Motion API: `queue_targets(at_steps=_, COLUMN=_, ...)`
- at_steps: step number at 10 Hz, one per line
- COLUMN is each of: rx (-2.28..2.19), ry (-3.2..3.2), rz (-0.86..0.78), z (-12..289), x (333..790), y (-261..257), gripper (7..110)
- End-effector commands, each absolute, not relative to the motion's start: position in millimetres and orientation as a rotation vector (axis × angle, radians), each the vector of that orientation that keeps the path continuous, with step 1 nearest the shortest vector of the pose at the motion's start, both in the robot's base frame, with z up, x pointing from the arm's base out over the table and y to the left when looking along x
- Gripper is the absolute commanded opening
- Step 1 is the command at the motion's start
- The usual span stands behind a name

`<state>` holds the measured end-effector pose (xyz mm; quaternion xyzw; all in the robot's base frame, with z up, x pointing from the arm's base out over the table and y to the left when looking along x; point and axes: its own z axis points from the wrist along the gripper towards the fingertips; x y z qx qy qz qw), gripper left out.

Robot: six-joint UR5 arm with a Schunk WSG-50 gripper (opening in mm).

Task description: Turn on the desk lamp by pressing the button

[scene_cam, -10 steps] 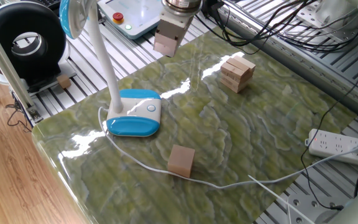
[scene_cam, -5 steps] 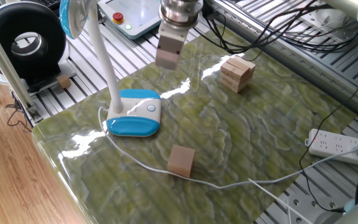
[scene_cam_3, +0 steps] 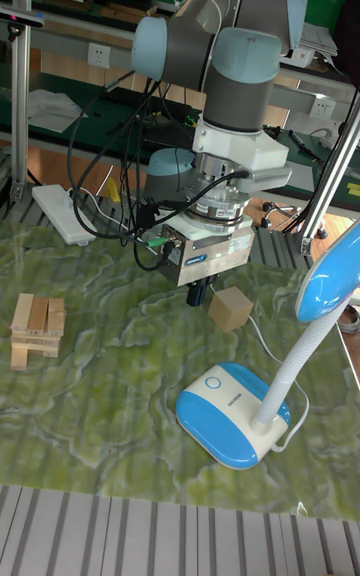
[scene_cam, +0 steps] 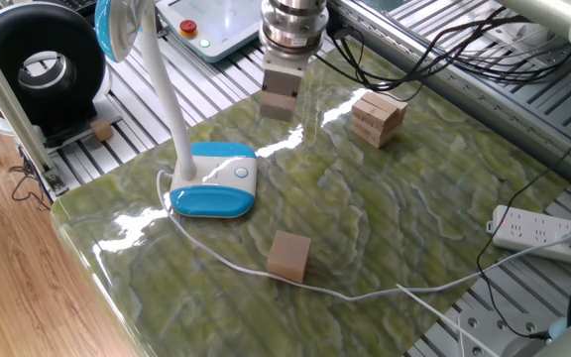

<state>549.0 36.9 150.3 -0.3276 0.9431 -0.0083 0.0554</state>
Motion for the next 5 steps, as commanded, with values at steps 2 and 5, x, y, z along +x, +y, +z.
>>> queue_targets(at_steps=2, rx=-0.903, ry=2.880, rz=0.094, z=151, x=546, y=57, gripper=7)
queue_targets(at_steps=5, rx=-0.704, ry=2.963, rz=0.075, z=158, x=544, y=55, gripper=7)
